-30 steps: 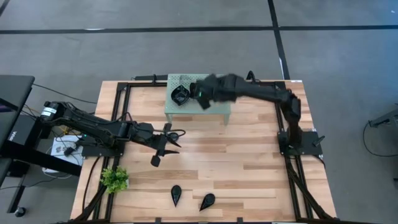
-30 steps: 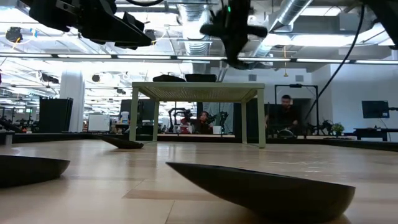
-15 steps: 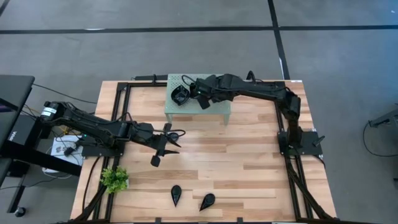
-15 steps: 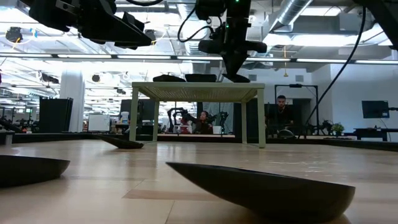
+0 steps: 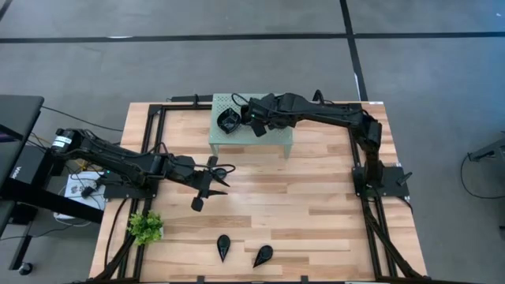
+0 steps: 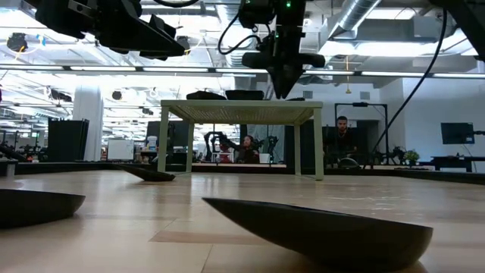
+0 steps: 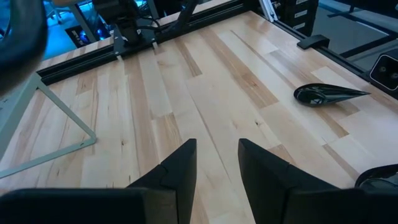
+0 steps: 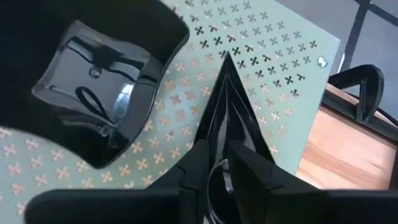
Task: Pick & Place Mini shaped plates
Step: Stack the drop-shaped plate on top of the other drop-shaped plate on the shelf
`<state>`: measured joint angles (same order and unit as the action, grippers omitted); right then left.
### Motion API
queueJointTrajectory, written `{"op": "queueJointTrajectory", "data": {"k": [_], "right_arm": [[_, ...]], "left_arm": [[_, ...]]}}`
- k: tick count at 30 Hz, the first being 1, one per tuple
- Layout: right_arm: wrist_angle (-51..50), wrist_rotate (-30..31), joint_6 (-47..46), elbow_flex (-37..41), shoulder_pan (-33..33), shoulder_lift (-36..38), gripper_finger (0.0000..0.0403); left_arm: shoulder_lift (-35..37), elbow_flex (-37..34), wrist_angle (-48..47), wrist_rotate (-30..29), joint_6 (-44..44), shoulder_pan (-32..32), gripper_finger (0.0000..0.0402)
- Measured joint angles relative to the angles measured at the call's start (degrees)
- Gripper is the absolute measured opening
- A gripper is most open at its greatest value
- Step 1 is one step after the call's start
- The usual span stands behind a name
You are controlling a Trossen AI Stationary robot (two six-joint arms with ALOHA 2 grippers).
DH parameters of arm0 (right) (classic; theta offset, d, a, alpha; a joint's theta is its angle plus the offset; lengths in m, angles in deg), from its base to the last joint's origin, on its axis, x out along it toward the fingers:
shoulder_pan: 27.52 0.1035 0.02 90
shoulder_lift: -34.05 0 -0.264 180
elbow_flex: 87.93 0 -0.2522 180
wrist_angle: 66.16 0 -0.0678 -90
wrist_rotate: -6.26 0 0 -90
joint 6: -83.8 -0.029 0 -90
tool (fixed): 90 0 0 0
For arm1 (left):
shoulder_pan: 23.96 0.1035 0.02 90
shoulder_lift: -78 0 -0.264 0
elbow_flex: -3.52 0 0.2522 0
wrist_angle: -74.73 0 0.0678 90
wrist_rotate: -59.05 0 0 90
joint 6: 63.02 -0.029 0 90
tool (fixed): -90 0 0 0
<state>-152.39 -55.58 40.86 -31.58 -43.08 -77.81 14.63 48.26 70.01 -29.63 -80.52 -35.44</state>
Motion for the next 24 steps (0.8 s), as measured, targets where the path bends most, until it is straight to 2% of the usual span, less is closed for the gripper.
{"op": "queueJointTrajectory", "data": {"k": [8, 13, 19, 24], "right_arm": [[0.96, -0.47, 3.73, -0.02, 0.17, 0.0, 0.0068], [-2.96, -2.52, 5.73, -0.02, 1.3, 0.16, 0.0067], [-13.99, 3.56, 2.87, -0.09, 4.94, 1.94, 0.0049], [-16.81, 2.6, -1.08, 0.53, 7.31, 3.12, 0.0021]], "left_arm": [[0.0, 0.0, 0.0, 0.0, -0.02, 0.0, 0.012], [0.0, 0.0, 0.0, 0.0, -0.02, 0.0, 0.012], [0.0, 0.0, 0.0, 0.0, 0.21, 0.0, 0.012], [0.0, 0.0, -0.06, 0.01, 1.07, 0.0, 0.012]]}}
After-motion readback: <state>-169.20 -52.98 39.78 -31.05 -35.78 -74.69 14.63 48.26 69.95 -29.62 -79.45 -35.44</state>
